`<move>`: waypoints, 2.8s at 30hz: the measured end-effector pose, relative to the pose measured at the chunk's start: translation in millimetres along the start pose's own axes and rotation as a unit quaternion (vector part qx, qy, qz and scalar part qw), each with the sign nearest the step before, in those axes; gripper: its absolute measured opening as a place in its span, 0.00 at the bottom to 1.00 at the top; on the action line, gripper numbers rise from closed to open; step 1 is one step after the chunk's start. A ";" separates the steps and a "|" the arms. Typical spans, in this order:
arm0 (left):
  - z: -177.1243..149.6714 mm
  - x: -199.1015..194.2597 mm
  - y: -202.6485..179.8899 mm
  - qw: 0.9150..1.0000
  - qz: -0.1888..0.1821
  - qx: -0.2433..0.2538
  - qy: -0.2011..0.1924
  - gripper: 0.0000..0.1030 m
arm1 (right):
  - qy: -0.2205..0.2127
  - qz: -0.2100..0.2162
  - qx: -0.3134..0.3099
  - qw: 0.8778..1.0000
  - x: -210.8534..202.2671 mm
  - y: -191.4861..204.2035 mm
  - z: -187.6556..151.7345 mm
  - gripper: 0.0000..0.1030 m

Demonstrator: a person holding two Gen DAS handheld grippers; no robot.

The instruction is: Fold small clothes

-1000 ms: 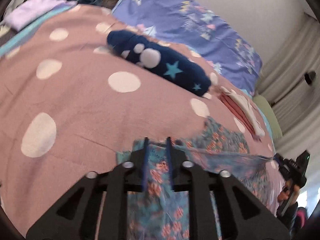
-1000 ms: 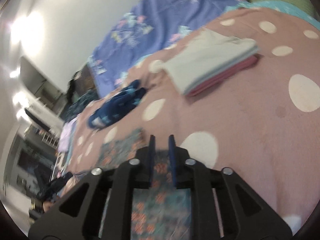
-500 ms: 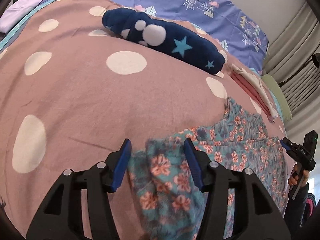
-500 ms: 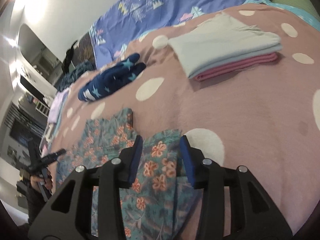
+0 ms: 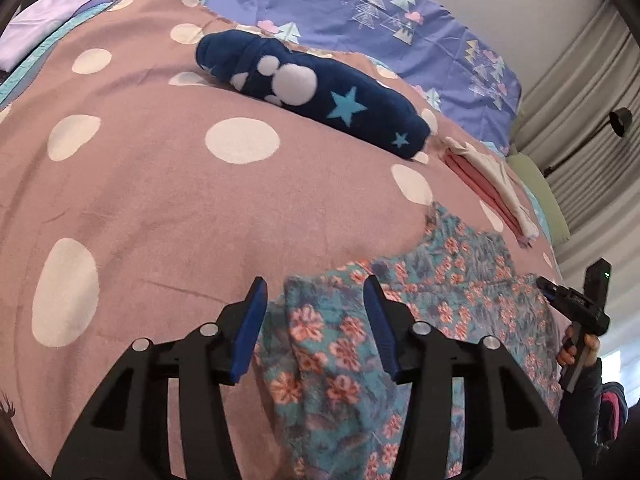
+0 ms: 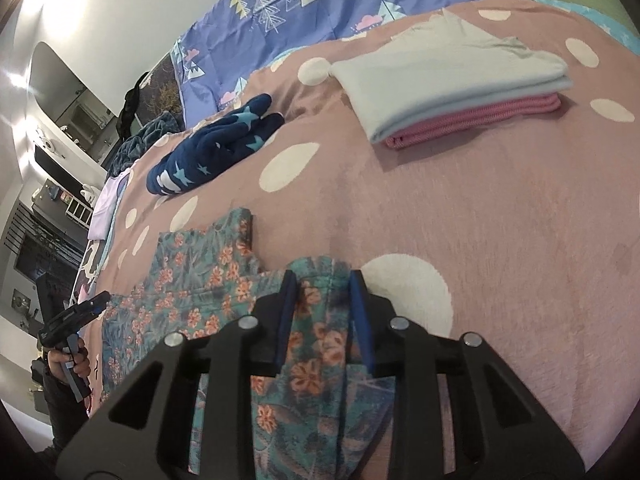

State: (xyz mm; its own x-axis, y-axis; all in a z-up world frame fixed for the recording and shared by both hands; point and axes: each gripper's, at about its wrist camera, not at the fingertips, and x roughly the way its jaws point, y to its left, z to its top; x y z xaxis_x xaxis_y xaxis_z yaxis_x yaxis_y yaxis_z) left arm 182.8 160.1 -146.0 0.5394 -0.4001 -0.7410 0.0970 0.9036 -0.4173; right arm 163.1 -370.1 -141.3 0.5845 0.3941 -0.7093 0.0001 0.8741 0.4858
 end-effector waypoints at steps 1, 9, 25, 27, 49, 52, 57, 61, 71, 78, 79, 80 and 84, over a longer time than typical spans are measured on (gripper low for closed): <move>-1.4 -1.0 -1.6 1.000 -0.004 0.004 -0.002 0.49 | 0.000 -0.001 0.000 1.000 0.7 -0.1 -0.7 0.28; 7.9 -29.9 -29.9 0.996 0.017 0.065 -0.061 0.04 | -0.089 0.041 -0.021 0.995 -44.1 18.3 12.0 0.08; 38.4 37.9 -4.7 0.997 0.063 0.043 -0.022 0.25 | -0.022 0.001 0.047 0.999 13.0 -21.4 25.5 0.20; 37.2 32.8 -2.3 0.998 0.055 0.033 -0.021 0.50 | -0.023 0.006 0.047 0.999 5.2 -25.5 23.7 0.25; 51.0 41.8 -6.3 0.994 0.095 0.046 -0.031 0.05 | -0.013 0.017 0.056 0.998 42.6 -18.4 35.6 0.15; 37.8 49.4 4.2 0.995 0.097 0.029 -0.017 0.16 | -0.020 0.032 0.071 0.997 27.8 -25.3 31.0 0.25; 25.8 12.7 -22.7 0.991 0.099 0.067 -0.054 0.20 | -0.025 0.013 0.037 0.999 -17.0 -33.5 11.1 0.28; -8.1 -9.2 -103.9 0.986 0.033 0.156 -0.046 0.27 | -0.004 0.014 0.028 1.000 -40.8 -44.0 -19.3 0.23; -162.6 26.4 -310.0 0.923 -0.115 0.362 0.057 0.42 | 0.025 0.079 0.040 0.996 -56.6 -53.7 -57.9 0.23; -201.7 36.4 -370.2 0.886 -0.090 0.453 0.045 0.62 | 0.029 0.123 0.045 0.991 -45.9 -57.6 -50.6 0.27; -207.0 38.4 -374.9 0.881 -0.079 0.465 0.046 0.62 | 0.032 0.124 0.039 0.991 -44.2 -56.4 -50.0 0.27; -210.4 40.9 -378.2 0.879 -0.073 0.470 0.049 0.62 | 0.034 0.125 0.034 0.991 -43.2 -54.4 -49.3 0.27; -210.9 47.9 -384.1 0.881 -0.069 0.464 0.060 0.62 | 0.042 0.123 0.033 0.991 -39.1 -52.8 -45.3 0.27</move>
State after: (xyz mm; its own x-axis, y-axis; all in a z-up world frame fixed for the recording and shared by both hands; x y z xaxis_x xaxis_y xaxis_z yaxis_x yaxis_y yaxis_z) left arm -5.0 -238.5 -132.2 0.3820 -0.4782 -0.7908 0.8268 0.5592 0.0612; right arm 103.4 -418.8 -162.4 0.5038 0.6175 -0.6040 -0.0786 0.7291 0.6799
